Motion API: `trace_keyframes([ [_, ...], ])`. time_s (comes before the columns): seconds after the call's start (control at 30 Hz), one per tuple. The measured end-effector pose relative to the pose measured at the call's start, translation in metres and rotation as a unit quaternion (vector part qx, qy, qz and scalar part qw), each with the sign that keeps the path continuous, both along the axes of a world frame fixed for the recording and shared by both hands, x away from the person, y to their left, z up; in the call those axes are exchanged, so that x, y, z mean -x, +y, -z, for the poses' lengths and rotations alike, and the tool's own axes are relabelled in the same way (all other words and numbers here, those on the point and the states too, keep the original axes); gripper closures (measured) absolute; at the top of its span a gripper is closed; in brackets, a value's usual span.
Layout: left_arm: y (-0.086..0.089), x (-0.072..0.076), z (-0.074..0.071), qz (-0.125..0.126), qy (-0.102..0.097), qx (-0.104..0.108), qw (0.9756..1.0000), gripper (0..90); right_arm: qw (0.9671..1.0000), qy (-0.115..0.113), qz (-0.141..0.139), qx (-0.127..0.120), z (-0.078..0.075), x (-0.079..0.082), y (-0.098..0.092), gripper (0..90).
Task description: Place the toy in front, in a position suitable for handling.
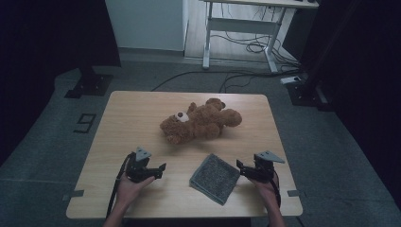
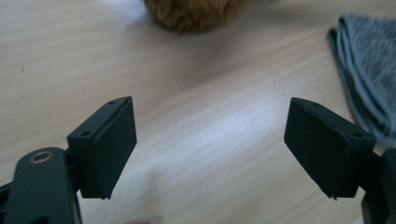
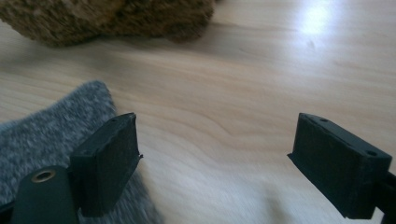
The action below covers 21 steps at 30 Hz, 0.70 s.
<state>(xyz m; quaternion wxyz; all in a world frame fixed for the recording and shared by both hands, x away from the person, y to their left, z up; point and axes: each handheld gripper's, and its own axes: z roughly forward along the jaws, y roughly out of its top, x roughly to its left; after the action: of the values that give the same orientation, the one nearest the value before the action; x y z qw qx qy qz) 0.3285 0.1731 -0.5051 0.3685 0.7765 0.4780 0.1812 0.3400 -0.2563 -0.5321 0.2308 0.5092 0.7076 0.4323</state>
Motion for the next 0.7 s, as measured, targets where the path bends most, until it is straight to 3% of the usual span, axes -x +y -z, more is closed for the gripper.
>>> trace_keyframes([
  [0.07, -0.001, -0.004, 0.000, 0.001, 0.001, 0.000, 1.0000, 17.1, 1.0000, -0.005, -0.006, 0.005, -0.003, -0.004, 0.005, 14.6],
  [0.1, -0.005, -0.017, -0.001, -0.005, 0.005, -0.004, 1.0000, 17.1, 0.9999, -0.008, -0.008, 0.008, -0.005, -0.007, 0.008, 15.4],
  [0.17, -0.009, -0.028, -0.002, -0.007, 0.007, -0.003, 1.0000, 17.3, 0.9998, -0.012, -0.008, 0.017, -0.010, -0.015, 0.014, 16.1],
  [0.33, -0.018, -0.049, -0.010, -0.007, 0.004, 0.007, 0.9999, 17.6, 0.9993, -0.006, -0.037, -0.002, -0.021, -0.036, 0.023, 15.8],
  [0.47, -0.025, -0.060, -0.012, -0.009, -0.001, 0.000, 1.0000, 17.7, 0.9984, -0.008, -0.055, -0.003, -0.028, -0.049, 0.032, 16.1],
  [0.5, -0.028, -0.066, -0.013, -0.011, -0.002, 0.003, 0.9999, 19.3, 0.9976, -0.011, -0.067, -0.007, -0.032, -0.058, 0.039, 16.7],
  [0.57, -0.031, -0.071, -0.013, -0.009, -0.003, 0.004, 0.9999, 19.6, 0.9973, -0.011, -0.072, -0.013, -0.033, -0.062, 0.041, 17.3],
  [0.63, -0.037, -0.078, -0.012, 0.001, -0.003, -0.004, 1.0000, 19.0, 0.9956, -0.016, -0.089, -0.024, -0.036, -0.071, 0.050, 19.9],
  [0.7, -0.045, -0.086, -0.010, 0.005, 0.005, 0.003, 1.0000, 19.0, 0.9920, -0.017, -0.122, -0.028, -0.041, -0.084, 0.067, 22.1],
])
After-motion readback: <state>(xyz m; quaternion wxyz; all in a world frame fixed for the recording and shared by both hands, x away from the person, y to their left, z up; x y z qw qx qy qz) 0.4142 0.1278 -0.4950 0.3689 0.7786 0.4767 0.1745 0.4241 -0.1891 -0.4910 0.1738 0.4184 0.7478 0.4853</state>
